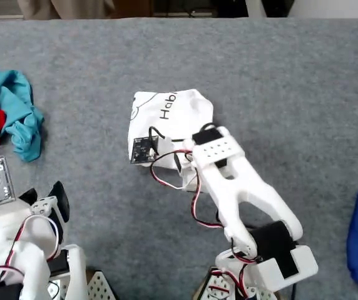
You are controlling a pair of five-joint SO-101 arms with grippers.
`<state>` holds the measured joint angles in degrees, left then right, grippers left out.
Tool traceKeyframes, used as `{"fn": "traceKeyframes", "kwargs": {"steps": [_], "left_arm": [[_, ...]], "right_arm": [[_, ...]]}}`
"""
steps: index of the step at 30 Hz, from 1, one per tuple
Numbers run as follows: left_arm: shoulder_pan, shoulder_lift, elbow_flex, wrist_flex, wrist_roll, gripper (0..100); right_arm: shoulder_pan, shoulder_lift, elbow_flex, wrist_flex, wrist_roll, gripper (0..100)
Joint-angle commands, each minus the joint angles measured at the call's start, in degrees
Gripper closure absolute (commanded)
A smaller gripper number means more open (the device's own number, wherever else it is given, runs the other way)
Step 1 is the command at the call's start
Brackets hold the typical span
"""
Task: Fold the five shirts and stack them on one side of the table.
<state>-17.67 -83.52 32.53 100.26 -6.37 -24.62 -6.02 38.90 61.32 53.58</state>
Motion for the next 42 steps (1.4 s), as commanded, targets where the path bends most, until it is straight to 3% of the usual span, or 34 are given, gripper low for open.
{"fn": "traceKeyframes", "kwargs": {"steps": [1, 5, 11, 23, 30, 42], "left_arm": [[-0.5, 0.0, 0.1, 0.5, -0.4, 83], [-0.5, -0.1, 0.0, 0.5, -0.4, 83], [-0.5, -0.3, 0.0, 0.5, -0.4, 83], [-0.5, -0.3, 0.1, 0.5, -0.4, 83], [-0.5, -0.3, 0.0, 0.5, -0.4, 83], [-0.5, 0.0, 0.1, 0.5, -0.4, 83]], "right_arm": [[1.1, 0.7, 0.1, -4.4, 2.1, 64.7], [1.6, 9.0, -2.2, -6.4, 1.8, 73.6], [3.6, 12.3, -5.8, -5.0, -0.6, 99.8], [10.8, 11.9, -12.4, -4.8, -0.3, 99.3], [12.2, 12.3, -19.1, -4.7, 6.6, 99.3], [13.1, 12.4, -28.4, -2.5, 12.1, 99.3]]}}
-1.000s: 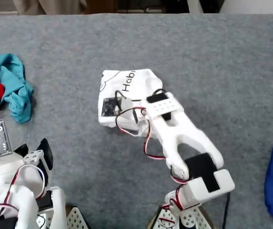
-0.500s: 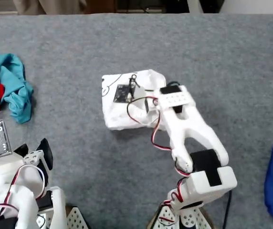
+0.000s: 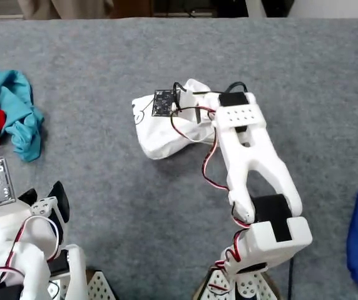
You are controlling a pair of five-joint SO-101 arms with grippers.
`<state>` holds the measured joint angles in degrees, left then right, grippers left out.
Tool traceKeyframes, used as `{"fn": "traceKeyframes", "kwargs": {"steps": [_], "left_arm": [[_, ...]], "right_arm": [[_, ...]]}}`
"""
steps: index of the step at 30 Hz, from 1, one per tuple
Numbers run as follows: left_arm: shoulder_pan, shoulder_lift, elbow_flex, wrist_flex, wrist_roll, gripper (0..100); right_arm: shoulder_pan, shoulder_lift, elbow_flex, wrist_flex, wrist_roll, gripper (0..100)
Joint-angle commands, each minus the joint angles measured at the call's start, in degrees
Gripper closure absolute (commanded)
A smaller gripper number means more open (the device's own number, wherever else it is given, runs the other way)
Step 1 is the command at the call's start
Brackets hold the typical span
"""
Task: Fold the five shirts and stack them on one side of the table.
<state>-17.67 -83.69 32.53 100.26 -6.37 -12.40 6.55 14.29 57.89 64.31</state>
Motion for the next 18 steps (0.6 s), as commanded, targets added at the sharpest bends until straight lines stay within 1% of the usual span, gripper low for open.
{"fn": "traceKeyframes", "kwargs": {"steps": [1, 8, 10, 13, 16, 18], "left_arm": [[-0.5, 0.1, 0.0, 0.5, -0.4, 83], [-0.5, 0.1, 0.0, 0.5, -0.4, 83], [-0.4, 0.1, 0.0, 0.5, -0.4, 83], [-0.3, 0.1, 0.0, 0.5, -0.4, 83], [-0.2, 0.1, 0.2, 0.5, -0.4, 83], [-0.2, 0.1, 0.2, 0.5, -0.4, 83]], "right_arm": [[0.9, -0.2, -4.0, 1.4, 1.8, 99.3], [0.8, -0.1, -2.8, 8.3, 2.4, 98.1], [0.8, -0.6, -1.9, 10.6, 2.3, 92.7], [0.9, -1.6, -2.1, 15.5, 1.1, 78.5], [0.7, -5.6, -2.9, 19.9, -4.5, 66.6], [0.7, -9.3, -3.6, 21.5, -11.4, 62.6]]}}
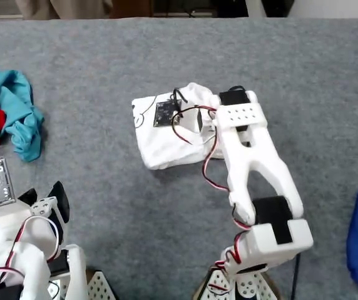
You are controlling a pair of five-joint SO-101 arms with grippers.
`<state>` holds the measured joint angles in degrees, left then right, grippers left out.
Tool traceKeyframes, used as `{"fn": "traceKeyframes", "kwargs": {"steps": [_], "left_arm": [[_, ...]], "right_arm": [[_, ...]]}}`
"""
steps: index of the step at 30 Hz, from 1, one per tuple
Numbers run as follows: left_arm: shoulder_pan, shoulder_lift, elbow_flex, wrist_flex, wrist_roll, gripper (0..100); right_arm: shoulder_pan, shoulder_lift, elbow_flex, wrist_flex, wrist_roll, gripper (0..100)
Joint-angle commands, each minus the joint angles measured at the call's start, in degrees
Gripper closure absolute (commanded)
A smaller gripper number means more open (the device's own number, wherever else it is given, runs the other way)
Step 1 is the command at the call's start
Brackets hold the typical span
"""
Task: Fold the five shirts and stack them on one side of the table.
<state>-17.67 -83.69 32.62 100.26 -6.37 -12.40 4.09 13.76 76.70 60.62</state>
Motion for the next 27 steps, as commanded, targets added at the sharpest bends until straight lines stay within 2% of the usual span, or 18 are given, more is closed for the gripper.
{"fn": "traceKeyframes", "kwargs": {"steps": [1, 3, 6, 11, 14, 18, 24, 27], "left_arm": [[-0.1, 0.1, 0.1, 0.5, -0.4, 83], [-0.1, 0.1, 0.2, 0.5, -0.4, 83], [-0.1, 0.1, 0.2, 0.5, -0.4, 83], [-0.1, 0.1, 0.2, 0.5, -0.4, 83], [-0.1, 0.1, 0.2, 0.5, -0.4, 83], [-0.1, 0.1, 0.3, 0.5, -0.4, 83], [-0.1, 0.1, 0.3, 0.5, -0.4, 83], [-0.1, 0.1, 0.3, 0.5, -0.5, 83]], "right_arm": [[0.7, -8.7, -3.6, 4.0, -11.5, 62.4], [0.7, -12.3, -4.8, 6.4, -20.2, 62.4], [0.6, -17.1, -5.4, 10.0, -37.2, 63.1], [-0.7, -20.0, -5.1, 14.1, -61.7, 70.2], [-1.1, -20.0, -4.3, 15.7, -73.1, 73.1], [-4.0, -20.0, 0.2, 14.9, -81.3, 73.9], [-6.4, -20.0, 9.7, 6.1, -86.0, 73.8], [-5.7, -20.0, 10.4, 5.5, -87.4, 73.8]]}}
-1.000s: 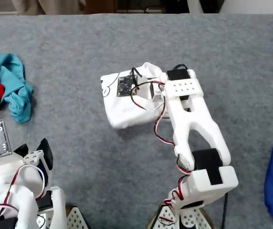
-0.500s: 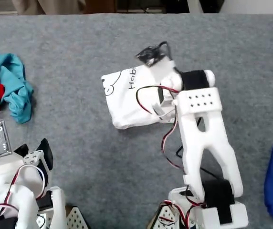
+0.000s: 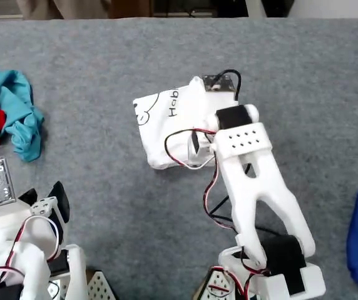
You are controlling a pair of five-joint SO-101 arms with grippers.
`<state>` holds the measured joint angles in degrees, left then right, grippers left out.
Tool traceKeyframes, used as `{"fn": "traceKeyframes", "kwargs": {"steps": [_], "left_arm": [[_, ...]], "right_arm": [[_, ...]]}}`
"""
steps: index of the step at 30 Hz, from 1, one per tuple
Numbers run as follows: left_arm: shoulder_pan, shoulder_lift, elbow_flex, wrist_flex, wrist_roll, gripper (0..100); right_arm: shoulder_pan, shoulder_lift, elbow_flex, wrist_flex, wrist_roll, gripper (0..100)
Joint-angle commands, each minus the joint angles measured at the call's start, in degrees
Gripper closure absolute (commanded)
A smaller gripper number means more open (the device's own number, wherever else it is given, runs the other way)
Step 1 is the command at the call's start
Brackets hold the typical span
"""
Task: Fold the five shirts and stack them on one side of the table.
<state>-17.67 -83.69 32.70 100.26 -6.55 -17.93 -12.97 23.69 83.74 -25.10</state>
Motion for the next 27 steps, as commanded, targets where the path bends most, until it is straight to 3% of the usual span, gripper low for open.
{"fn": "traceKeyframes", "kwargs": {"steps": [1, 7, 12, 20, 27], "left_arm": [[-0.1, 0.1, 0.3, 0.5, -0.4, 83], [-0.1, 0.2, 0.4, 0.5, -0.4, 83], [-0.6, 0.0, -0.3, 0.5, -0.4, 83], [-1.4, 0.2, -0.5, 0.5, -0.3, 83], [-8.4, 0.2, -0.1, 0.4, -3.8, 83]], "right_arm": [[0.7, -3.0, 0.0, -1.7, -2.3, 73.8], [2.9, -3.2, -3.5, -5.4, -23.1, 73.6], [2.9, -2.9, -2.6, -12.5, -32.0, 73.5], [1.5, -2.9, 3.6, -23.8, -38.4, 72.8], [1.8, -2.9, 15.0, -40.1, -42.8, 57.7]]}}
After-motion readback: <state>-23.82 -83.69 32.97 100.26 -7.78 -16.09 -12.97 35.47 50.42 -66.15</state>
